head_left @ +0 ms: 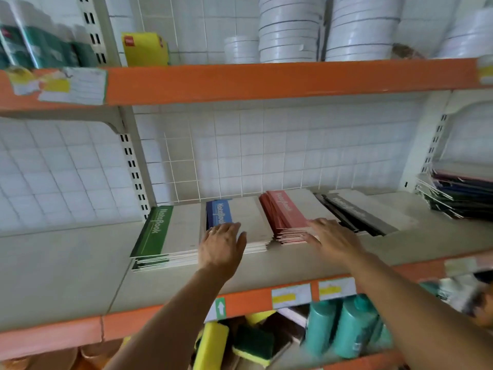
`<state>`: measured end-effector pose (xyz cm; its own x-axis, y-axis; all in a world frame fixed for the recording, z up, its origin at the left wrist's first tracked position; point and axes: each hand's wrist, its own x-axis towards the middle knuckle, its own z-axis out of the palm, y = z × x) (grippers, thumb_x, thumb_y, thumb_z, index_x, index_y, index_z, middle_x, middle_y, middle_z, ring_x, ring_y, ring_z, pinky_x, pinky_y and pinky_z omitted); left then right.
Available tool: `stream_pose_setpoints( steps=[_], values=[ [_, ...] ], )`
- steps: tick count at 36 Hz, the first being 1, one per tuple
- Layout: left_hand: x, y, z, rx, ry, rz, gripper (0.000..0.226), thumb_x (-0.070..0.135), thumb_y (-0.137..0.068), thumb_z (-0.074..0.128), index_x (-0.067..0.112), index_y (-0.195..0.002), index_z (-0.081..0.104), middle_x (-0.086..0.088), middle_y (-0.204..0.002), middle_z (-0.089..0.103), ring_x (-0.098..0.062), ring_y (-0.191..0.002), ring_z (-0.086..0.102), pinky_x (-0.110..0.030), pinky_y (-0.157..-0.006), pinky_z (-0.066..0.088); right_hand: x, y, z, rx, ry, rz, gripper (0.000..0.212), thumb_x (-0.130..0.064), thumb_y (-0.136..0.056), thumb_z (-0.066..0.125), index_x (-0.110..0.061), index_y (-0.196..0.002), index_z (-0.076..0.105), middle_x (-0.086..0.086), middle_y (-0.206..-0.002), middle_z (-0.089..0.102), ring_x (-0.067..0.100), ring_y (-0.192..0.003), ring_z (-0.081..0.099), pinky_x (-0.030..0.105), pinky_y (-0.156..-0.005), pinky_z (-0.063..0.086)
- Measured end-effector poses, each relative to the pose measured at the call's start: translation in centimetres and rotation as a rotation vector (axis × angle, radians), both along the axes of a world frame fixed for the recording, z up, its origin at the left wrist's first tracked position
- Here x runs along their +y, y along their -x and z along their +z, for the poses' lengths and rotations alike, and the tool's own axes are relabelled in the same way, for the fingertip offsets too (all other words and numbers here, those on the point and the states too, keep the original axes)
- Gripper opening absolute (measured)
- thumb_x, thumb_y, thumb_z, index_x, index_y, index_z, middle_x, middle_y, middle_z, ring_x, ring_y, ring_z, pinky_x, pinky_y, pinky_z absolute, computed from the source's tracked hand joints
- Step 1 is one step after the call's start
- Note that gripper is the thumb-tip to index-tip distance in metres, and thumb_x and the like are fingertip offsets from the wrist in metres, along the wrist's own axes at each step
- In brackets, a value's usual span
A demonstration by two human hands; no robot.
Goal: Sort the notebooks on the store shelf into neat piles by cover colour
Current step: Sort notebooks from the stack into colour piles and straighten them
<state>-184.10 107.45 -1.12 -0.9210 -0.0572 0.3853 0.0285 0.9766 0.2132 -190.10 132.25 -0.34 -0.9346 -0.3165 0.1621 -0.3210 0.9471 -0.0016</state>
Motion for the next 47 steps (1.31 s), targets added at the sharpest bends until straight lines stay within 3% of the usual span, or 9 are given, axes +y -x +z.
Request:
stream_pose_setpoints(
  steps=[8, 18, 26, 31, 35, 38, 43, 47],
  values=[
    [8.0, 0.3, 0.0, -0.043, 0.007, -0.089, 0.040, 0.039, -0.101, 0.034, 0.024, -0.132, 0.053, 0.004, -0.134, 0.055, -0.019, -0.123, 0.048, -0.030, -0.097, 0.037, 7.8, -3.7, 0.3, -0.027, 0.135, -0.047, 0.048, -0.046, -0.099, 0.037, -0.026, -0.142, 0.039, 0.000, -0.143, 0.047, 0.022, -0.127, 0.045, 0.037, -0.099, 0.042],
    [22.6, -1.9, 0.0, -0.066, 0.035, -0.141, 0.039, 0.040, -0.101, 0.033, 0.026, -0.131, 0.052, 0.002, -0.134, 0.054, -0.021, -0.122, 0.049, -0.030, -0.096, 0.037, 22.4, -8.0, 0.6, -0.047, 0.097, -0.138, 0.050, -0.053, -0.097, 0.038, -0.021, -0.135, 0.048, 0.004, -0.137, 0.054, 0.027, -0.121, 0.052, 0.038, -0.096, 0.043],
    [32.8, -2.3, 0.7, -0.069, 0.057, -0.187, 0.038, 0.041, -0.100, 0.033, 0.026, -0.129, 0.054, 0.002, -0.132, 0.055, -0.021, -0.120, 0.050, -0.030, -0.098, 0.036, 32.2, -10.1, 1.0, -0.074, 0.077, -0.212, 0.053, -0.053, -0.099, 0.032, -0.024, -0.143, 0.038, 0.002, -0.143, 0.047, 0.024, -0.127, 0.047, 0.035, -0.097, 0.040],
    [38.3, -1.3, 1.4, -0.055, 0.115, -0.256, 0.040, 0.040, -0.101, 0.031, 0.025, -0.131, 0.053, 0.003, -0.134, 0.054, -0.019, -0.122, 0.049, -0.029, -0.098, 0.037, 37.9, -10.0, 1.1, -0.052, 0.109, -0.259, 0.053, -0.055, -0.097, 0.034, -0.028, -0.142, 0.039, -0.001, -0.133, 0.056, 0.022, -0.119, 0.053, 0.034, -0.089, 0.045],
    [42.2, 0.7, 1.7, -0.056, 0.130, -0.282, 0.039, 0.040, -0.101, 0.031, 0.025, -0.131, 0.052, 0.003, -0.135, 0.053, -0.018, -0.123, 0.048, -0.029, -0.098, 0.037, 41.5, -9.4, 1.4, -0.022, 0.127, -0.303, 0.053, -0.055, -0.097, 0.035, -0.026, -0.140, 0.043, 0.000, -0.134, 0.055, 0.022, -0.120, 0.053, 0.037, -0.093, 0.046],
    [44.9, 2.7, 2.0, -0.048, 0.132, -0.313, 0.040, 0.040, -0.102, 0.031, 0.025, -0.132, 0.052, 0.003, -0.135, 0.053, -0.018, -0.123, 0.048, -0.029, -0.098, 0.037, 43.9, -8.6, 2.2, 0.005, 0.114, -0.320, 0.043, -0.048, -0.099, 0.037, -0.024, -0.133, 0.049, 0.001, -0.130, 0.058, 0.019, -0.115, 0.055, 0.031, -0.088, 0.043],
    [48.3, 6.3, 2.4, -0.018, 0.123, -0.359, 0.040, 0.040, -0.102, 0.029, 0.026, -0.133, 0.049, 0.004, -0.134, 0.052, -0.017, -0.121, 0.048, -0.031, -0.099, 0.037, 47.4, -5.9, 3.4, 0.042, 0.119, -0.415, 0.048, -0.045, -0.100, 0.036, -0.022, -0.142, 0.041, 0.003, -0.139, 0.051, 0.021, -0.124, 0.049, 0.031, -0.095, 0.040],
    [50.7, 9.2, 3.0, -0.007, 0.087, -0.384, 0.038, 0.040, -0.102, 0.028, 0.027, -0.133, 0.047, 0.003, -0.133, 0.052, -0.019, -0.118, 0.051, -0.032, -0.098, 0.038, 49.6, -3.1, 4.5, 0.074, 0.136, -0.441, 0.042, -0.046, -0.100, 0.036, -0.022, -0.132, 0.049, 0.007, -0.121, 0.061, 0.024, -0.108, 0.056, 0.032, -0.082, 0.043]
  ],
)
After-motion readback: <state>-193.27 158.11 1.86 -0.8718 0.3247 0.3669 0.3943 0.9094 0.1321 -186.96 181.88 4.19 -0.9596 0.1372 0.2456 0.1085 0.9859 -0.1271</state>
